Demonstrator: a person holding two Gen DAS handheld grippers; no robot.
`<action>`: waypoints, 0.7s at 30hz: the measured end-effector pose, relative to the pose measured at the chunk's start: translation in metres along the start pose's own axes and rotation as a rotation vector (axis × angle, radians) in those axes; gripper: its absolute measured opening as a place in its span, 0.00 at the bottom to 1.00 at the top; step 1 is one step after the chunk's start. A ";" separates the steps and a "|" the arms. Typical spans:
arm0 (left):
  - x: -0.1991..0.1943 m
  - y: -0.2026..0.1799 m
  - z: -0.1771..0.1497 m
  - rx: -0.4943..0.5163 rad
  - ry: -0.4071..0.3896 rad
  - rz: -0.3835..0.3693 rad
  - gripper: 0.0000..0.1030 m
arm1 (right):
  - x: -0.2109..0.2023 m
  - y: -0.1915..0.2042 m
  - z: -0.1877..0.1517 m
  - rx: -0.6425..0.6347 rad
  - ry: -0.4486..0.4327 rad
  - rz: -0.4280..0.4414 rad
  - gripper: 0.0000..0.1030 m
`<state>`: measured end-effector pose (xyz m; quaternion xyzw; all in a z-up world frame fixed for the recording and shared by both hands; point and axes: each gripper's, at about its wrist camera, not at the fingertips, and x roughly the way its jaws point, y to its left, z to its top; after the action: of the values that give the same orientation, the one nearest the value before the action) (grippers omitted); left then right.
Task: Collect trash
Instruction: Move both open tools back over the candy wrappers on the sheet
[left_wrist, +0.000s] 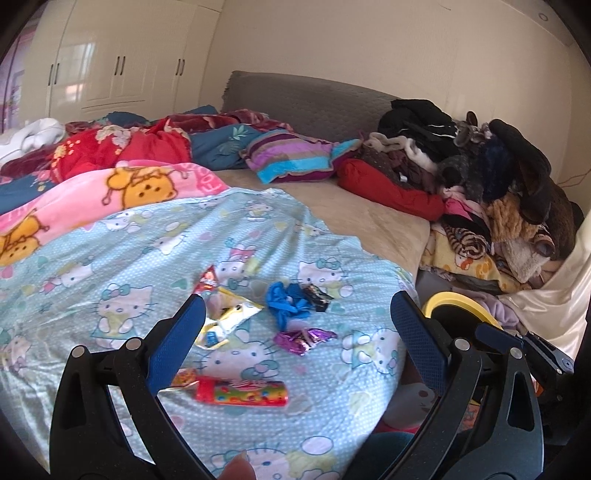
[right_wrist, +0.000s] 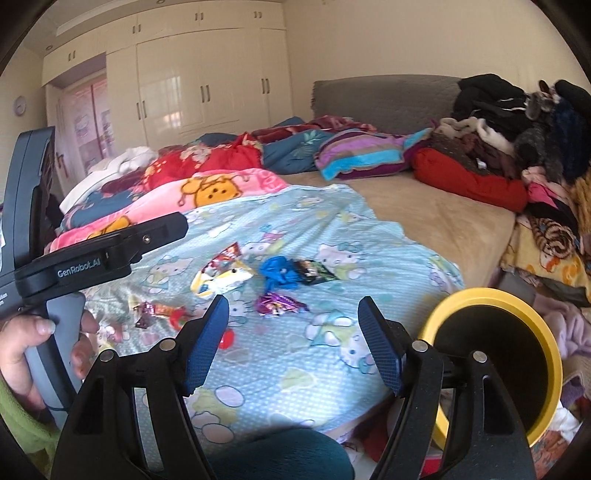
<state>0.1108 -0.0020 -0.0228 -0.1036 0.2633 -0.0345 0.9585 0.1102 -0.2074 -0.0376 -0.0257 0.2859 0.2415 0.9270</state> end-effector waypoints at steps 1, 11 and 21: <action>-0.001 0.003 0.000 -0.004 -0.001 0.005 0.89 | 0.003 0.004 0.001 -0.010 0.003 0.007 0.68; -0.010 0.044 -0.003 -0.067 -0.002 0.063 0.89 | 0.030 0.041 -0.002 -0.106 0.065 0.075 0.68; -0.014 0.099 -0.022 -0.165 0.050 0.139 0.89 | 0.068 0.071 -0.010 -0.167 0.153 0.153 0.68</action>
<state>0.0882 0.0921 -0.0559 -0.1630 0.2957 0.0512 0.9399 0.1209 -0.1174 -0.0762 -0.0992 0.3356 0.3320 0.8760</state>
